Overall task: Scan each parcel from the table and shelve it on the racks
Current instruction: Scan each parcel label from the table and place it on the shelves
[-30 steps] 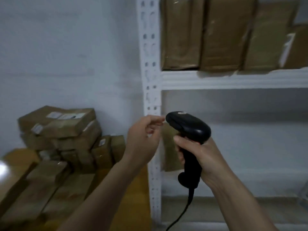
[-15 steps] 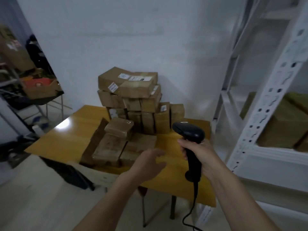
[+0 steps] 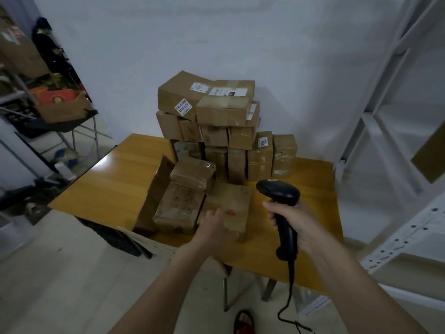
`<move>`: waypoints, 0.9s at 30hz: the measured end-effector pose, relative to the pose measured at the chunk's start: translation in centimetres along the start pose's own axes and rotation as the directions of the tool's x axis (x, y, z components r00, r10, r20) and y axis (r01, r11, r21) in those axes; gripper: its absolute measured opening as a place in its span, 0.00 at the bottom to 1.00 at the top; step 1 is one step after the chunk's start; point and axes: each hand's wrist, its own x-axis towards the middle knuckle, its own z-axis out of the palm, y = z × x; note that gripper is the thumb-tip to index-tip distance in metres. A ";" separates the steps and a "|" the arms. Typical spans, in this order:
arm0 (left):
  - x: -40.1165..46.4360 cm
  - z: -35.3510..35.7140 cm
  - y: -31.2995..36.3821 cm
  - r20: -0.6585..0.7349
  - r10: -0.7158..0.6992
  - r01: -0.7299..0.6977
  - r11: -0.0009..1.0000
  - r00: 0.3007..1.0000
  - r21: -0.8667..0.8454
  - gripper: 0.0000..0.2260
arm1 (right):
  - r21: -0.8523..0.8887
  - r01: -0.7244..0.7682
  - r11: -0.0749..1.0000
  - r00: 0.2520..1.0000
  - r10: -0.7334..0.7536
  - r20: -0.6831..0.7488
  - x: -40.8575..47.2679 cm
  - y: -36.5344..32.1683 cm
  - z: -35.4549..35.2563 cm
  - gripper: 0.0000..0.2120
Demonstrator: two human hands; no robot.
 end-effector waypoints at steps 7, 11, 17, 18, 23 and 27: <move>7.2 -4.5 -2.7 -0.073 -0.107 0.117 0.983 0.992 0.140 0.35 | 0.036 -0.092 0.995 0.995 0.091 0.047 8.7 -1.0 3.6 0.10; 12.2 -6.4 -3.2 -0.150 -0.152 0.173 0.975 0.977 0.137 0.39 | 0.031 -0.130 0.991 0.990 0.128 0.059 13.5 -1.9 4.7 0.11; 17.9 -7.3 -4.0 -0.186 -0.258 0.295 0.932 0.948 0.210 0.44 | 0.013 -0.215 0.976 0.972 0.213 0.095 18.8 -2.3 6.2 0.11; 18.7 -7.5 -4.1 -0.185 -0.274 0.310 0.927 0.944 0.212 0.46 | 0.008 -0.228 0.974 0.969 0.226 0.100 19.4 -2.3 6.4 0.10; 23.2 -8.1 -3.9 -0.133 -0.299 0.323 0.921 0.945 0.218 0.52 | -0.038 -0.248 0.968 0.964 0.250 0.094 21.3 -1.7 6.7 0.08; 27.3 -8.2 -3.7 -0.012 -0.288 0.262 0.854 0.958 0.450 0.55 | -0.092 -0.287 0.953 0.953 0.294 0.075 22.5 -1.5 7.0 0.08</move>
